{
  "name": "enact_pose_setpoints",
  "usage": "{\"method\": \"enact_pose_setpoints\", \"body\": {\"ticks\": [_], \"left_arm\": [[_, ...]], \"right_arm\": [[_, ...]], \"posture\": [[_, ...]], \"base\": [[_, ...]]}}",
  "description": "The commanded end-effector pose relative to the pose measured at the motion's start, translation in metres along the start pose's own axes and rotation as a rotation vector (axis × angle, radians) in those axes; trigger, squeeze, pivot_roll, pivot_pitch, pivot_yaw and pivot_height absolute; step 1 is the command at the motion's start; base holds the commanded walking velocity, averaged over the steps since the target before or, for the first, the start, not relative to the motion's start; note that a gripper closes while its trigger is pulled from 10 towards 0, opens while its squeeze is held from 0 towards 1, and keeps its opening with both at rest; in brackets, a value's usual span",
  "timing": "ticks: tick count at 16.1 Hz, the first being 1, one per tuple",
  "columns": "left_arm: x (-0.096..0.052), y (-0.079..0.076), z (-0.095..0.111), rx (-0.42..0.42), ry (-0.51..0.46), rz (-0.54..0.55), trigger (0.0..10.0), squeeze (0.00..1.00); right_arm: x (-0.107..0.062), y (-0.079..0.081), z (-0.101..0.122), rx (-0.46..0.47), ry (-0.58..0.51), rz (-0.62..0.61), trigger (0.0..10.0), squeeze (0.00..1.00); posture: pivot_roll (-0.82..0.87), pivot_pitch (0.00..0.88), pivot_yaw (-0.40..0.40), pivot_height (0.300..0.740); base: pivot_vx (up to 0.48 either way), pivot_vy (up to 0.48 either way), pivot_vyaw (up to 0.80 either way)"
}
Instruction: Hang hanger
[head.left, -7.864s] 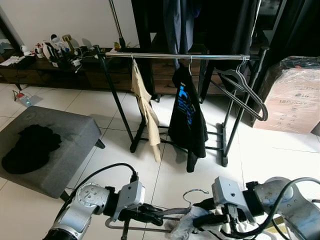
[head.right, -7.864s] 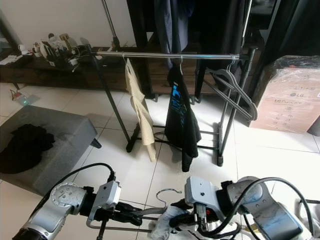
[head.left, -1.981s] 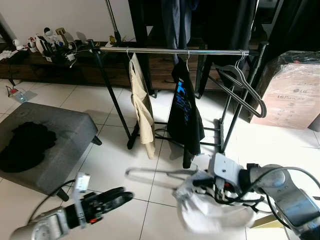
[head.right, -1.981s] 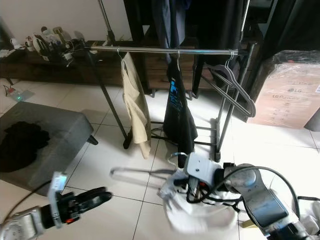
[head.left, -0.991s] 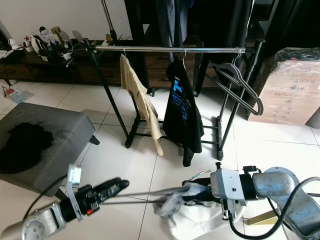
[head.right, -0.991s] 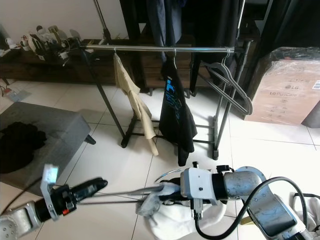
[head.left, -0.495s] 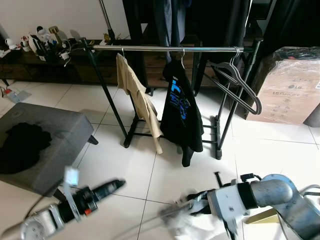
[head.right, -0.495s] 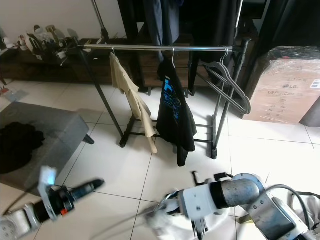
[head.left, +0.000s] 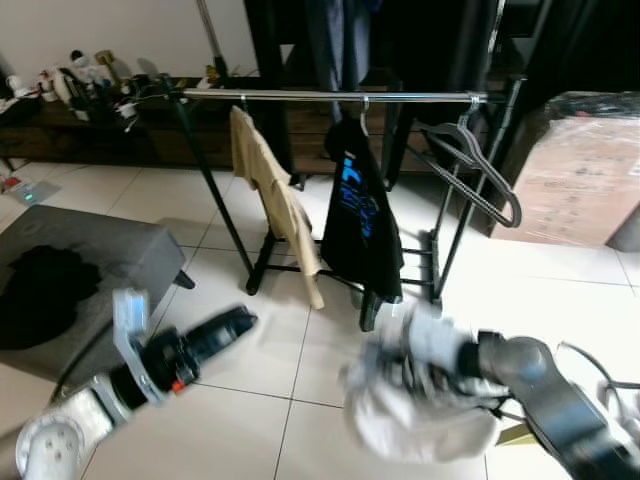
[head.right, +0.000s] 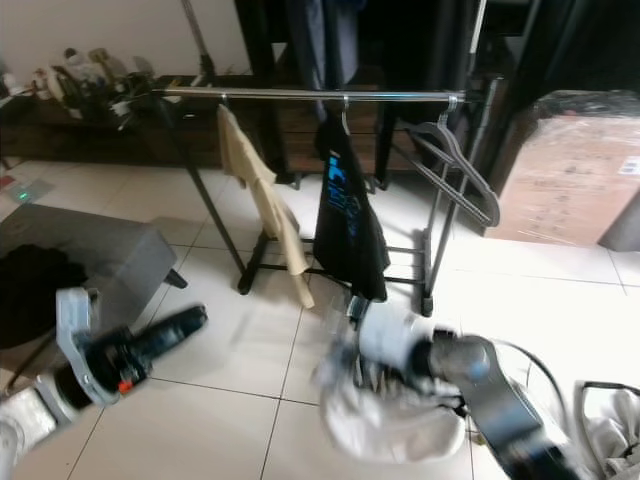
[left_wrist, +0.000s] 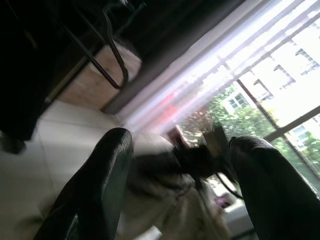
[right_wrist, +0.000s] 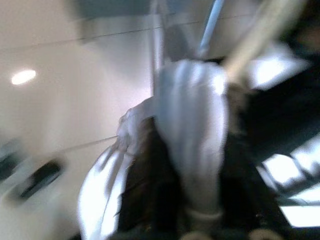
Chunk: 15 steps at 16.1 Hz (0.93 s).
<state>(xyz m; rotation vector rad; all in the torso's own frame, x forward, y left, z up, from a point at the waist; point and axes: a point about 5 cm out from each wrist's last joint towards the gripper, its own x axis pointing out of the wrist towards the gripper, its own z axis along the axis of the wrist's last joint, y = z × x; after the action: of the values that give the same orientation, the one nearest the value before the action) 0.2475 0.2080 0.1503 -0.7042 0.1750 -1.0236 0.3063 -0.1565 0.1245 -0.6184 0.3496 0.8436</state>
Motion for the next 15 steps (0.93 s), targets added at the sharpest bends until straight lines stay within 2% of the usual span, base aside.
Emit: {"method": "enact_pose_setpoints", "body": {"ticks": [1, 3, 6, 8, 9, 10, 11, 12, 13, 15], "left_arm": [[-0.003, -0.001, -0.006, -0.022, 0.020, 0.010, 10.0, 0.00], [-0.002, -0.001, -0.029, -0.086, 0.038, 0.023, 10.0, 0.00], [-0.007, 0.012, -0.062, -0.188, 0.051, 0.154, 10.0, 0.00], [-0.013, 0.020, -0.071, -0.231, -0.001, 0.223, 10.0, 0.00], [-0.017, 0.029, -0.075, -0.268, -0.055, 0.297, 10.0, 1.00], [-0.021, 0.031, -0.079, -0.323, -0.108, 0.304, 10.0, 1.00], [-0.023, 0.030, -0.084, -0.352, -0.114, 0.299, 10.0, 1.00], [-0.025, 0.029, -0.091, -0.358, -0.089, 0.299, 10.0, 1.00], [-0.027, 0.030, -0.094, -0.359, -0.105, 0.314, 10.0, 1.00], [-0.034, 0.031, -0.090, -0.347, -0.188, 0.328, 10.0, 1.00]], "right_arm": [[-0.002, -0.007, 0.006, 0.033, -0.021, -0.048, 0.0, 0.00], [-0.004, -0.010, 0.013, 0.070, -0.048, -0.071, 0.0, 0.00], [-0.008, -0.012, 0.023, 0.076, -0.096, -0.074, 0.0, 0.00], [-0.016, -0.014, 0.034, 0.046, -0.188, -0.059, 0.0, 0.00], [-0.022, -0.012, 0.041, 0.005, -0.265, -0.018, 0.0, 0.00], [-0.028, -0.010, 0.046, -0.018, -0.334, 0.012, 0.0, 0.00], [-0.032, -0.007, 0.048, -0.019, -0.356, 0.050, 0.0, 0.00], [-0.036, -0.002, 0.049, -0.026, -0.369, 0.109, 0.0, 0.00], [-0.040, 0.004, 0.047, -0.030, -0.379, 0.166, 0.0, 0.00], [-0.045, 0.013, 0.040, -0.044, -0.373, 0.213, 0.0, 0.00]], "posture": [[-0.14, 0.161, 0.087, 0.740], [-0.14, 0.160, 0.086, 0.740], [-0.14, 0.167, 0.087, 0.740], [-0.15, 0.170, 0.084, 0.740], [-0.15, 0.172, 0.083, 0.740], [-0.15, 0.175, 0.078, 0.740], [-0.15, 0.176, 0.077, 0.740], [-0.15, 0.179, 0.075, 0.740], [-0.15, 0.179, 0.075, 0.740], [-0.14, 0.180, 0.066, 0.740]], "base": [[0.000, 0.000, 0.00], [0.000, 0.000, 0.00], [0.000, 0.000, 0.00], [0.000, 0.000, 0.00], [0.000, 0.000, 0.00], [0.000, 0.000, 0.00], [0.000, 0.000, 0.00], [0.000, 0.000, 0.00], [0.000, 0.000, 0.00], [0.000, 0.000, 0.00]]}}
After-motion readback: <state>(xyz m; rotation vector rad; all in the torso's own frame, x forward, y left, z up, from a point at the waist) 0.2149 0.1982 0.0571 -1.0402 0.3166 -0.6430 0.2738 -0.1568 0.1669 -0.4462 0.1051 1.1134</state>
